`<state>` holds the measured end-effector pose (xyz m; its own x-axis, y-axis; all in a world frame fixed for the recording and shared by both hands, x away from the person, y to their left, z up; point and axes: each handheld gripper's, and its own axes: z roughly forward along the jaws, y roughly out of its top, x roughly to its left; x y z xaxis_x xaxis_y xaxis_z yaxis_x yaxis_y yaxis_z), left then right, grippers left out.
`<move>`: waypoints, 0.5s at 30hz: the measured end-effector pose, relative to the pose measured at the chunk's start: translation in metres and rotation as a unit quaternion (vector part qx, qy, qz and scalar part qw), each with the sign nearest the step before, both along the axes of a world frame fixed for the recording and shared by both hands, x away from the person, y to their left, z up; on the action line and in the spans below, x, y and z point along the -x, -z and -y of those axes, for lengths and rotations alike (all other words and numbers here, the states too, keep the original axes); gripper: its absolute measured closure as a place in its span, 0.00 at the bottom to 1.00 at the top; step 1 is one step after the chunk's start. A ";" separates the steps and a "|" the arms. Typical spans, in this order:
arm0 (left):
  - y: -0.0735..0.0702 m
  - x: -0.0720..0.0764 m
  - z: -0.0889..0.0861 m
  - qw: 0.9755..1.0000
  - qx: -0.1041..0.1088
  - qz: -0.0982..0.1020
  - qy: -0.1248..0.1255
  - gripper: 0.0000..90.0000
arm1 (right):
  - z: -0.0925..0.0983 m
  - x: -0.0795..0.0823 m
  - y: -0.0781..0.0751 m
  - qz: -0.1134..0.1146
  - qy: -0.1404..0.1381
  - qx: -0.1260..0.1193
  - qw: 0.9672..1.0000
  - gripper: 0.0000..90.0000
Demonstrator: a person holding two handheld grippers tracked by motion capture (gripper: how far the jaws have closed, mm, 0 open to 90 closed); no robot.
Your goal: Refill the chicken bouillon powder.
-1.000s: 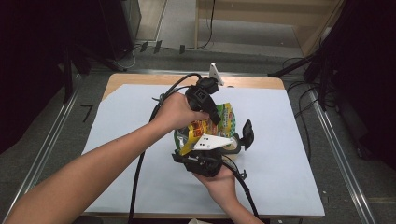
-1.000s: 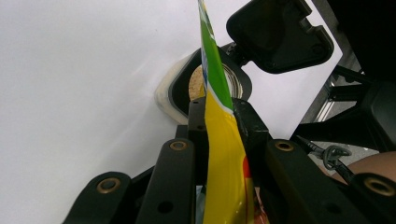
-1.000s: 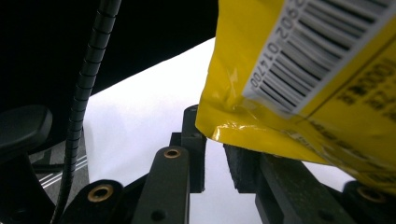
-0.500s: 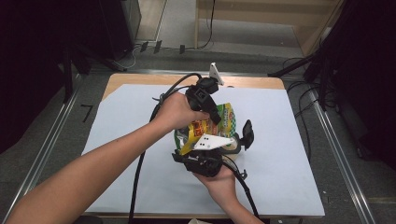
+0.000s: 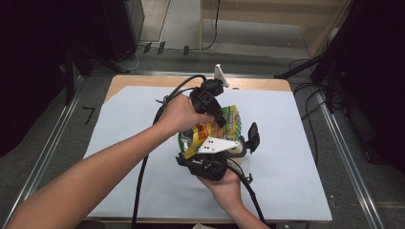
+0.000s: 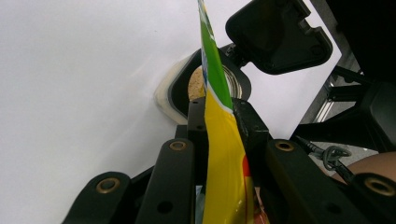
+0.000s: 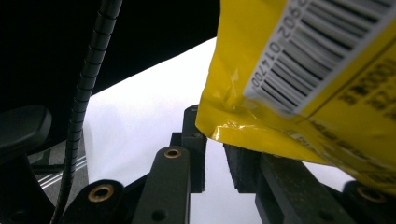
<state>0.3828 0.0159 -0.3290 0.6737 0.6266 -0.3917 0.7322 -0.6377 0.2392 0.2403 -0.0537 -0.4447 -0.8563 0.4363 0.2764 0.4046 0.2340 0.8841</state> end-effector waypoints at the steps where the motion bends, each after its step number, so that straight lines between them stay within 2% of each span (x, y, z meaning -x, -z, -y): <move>1: 0.000 0.000 0.000 1.000 0.000 0.000 0.000 0.88 | 0.000 0.000 0.000 0.001 0.000 -0.001 1.000 0.89; 15: 0.001 0.001 0.000 1.000 0.002 0.001 0.000 0.88 | 0.000 0.000 0.000 -0.001 0.001 0.002 1.000 0.89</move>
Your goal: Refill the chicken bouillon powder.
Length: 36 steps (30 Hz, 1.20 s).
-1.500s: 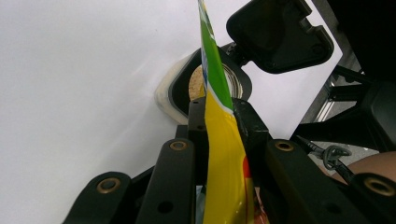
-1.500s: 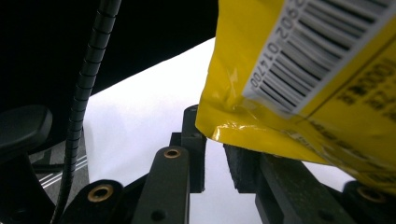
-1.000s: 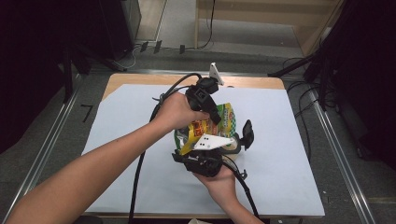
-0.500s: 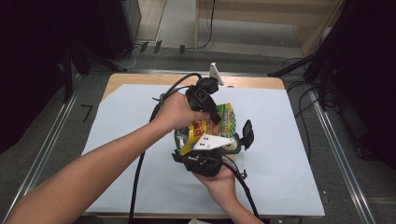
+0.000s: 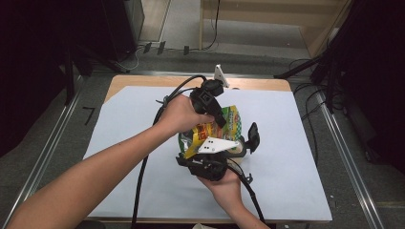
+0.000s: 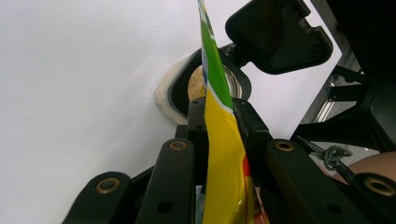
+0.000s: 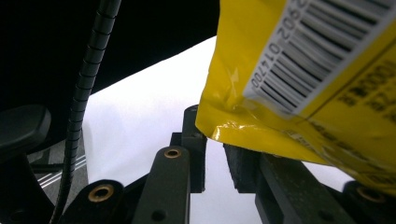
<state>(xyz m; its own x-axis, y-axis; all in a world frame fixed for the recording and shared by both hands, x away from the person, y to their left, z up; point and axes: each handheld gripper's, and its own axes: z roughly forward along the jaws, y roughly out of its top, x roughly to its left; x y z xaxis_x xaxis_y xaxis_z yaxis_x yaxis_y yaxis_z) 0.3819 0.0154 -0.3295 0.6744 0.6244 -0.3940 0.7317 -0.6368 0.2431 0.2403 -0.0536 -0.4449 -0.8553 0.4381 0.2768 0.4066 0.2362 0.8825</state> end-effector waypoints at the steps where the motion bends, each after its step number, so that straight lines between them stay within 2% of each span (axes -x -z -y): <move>1: 0.000 0.000 0.000 1.000 0.000 0.000 0.000 0.88 | 0.000 0.000 0.000 0.000 0.000 0.000 1.000 0.89; 36: 0.001 -0.001 0.001 1.000 -0.002 -0.003 0.001 0.88 | 0.000 0.001 -0.002 -0.003 0.002 -0.006 1.000 0.89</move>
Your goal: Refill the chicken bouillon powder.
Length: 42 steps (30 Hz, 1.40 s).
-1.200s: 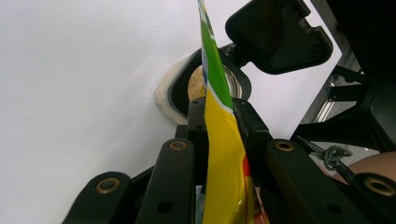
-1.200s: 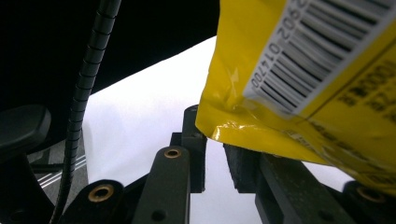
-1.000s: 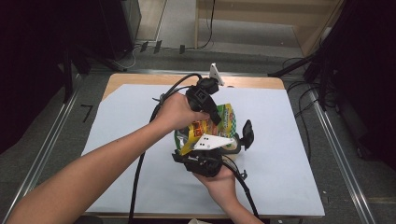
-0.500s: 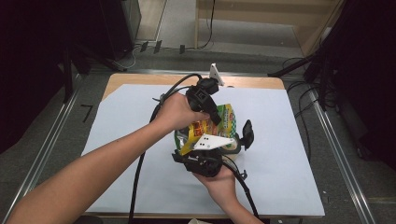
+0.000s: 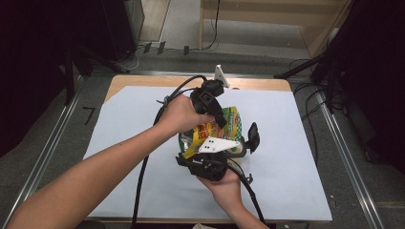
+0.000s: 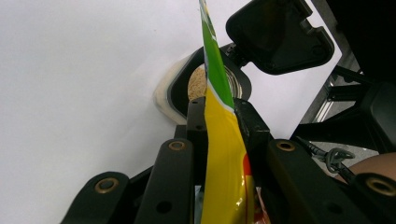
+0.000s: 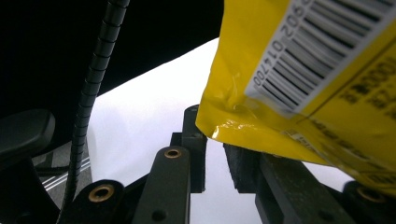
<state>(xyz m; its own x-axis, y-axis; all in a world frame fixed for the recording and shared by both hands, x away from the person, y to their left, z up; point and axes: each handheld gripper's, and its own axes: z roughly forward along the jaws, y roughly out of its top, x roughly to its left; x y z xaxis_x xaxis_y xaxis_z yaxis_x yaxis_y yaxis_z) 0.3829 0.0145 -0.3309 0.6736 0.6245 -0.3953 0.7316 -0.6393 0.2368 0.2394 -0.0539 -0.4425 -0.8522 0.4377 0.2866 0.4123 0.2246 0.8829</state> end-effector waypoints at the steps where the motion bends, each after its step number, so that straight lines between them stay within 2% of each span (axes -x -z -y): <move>1: 0.000 0.000 0.000 1.000 0.000 0.000 0.000 0.88 | 0.000 0.000 0.000 0.000 0.000 0.000 1.000 0.89; 23: 0.000 0.001 0.000 1.000 0.000 0.003 0.002 0.88 | 0.000 0.000 0.002 0.004 0.002 0.004 1.000 0.89; 42: -0.002 0.001 -0.011 1.000 -0.002 0.009 -0.009 0.88 | -0.006 -0.001 0.002 0.004 -0.008 0.000 1.000 0.89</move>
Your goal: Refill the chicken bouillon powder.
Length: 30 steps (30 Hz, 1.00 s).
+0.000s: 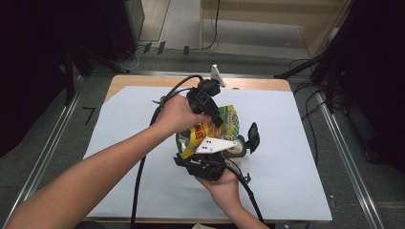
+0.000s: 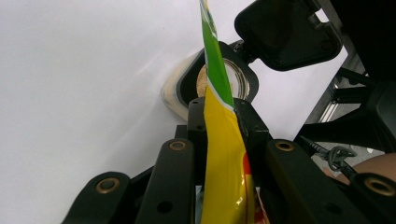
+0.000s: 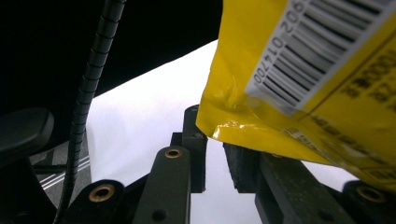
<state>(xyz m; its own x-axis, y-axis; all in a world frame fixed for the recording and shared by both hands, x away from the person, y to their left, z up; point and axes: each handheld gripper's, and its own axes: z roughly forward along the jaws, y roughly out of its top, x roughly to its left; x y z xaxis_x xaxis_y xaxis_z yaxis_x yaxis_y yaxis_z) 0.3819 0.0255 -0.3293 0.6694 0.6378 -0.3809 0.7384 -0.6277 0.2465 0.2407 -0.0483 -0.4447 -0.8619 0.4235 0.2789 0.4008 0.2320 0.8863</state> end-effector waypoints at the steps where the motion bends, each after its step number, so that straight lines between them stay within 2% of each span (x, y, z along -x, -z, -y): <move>1: 0.000 0.000 -0.001 1.000 0.000 0.000 -0.003 0.88 | -0.001 0.000 0.000 0.001 -0.001 0.000 1.000 0.89; 9: -0.001 0.001 -0.007 1.000 0.003 0.001 -0.013 0.88 | -0.004 -0.001 -0.001 0.001 -0.009 0.001 1.000 0.89; 30: 0.000 -0.001 -0.003 1.000 0.006 0.001 -0.010 0.88 | -0.002 -0.004 -0.001 -0.002 -0.007 0.001 1.000 0.89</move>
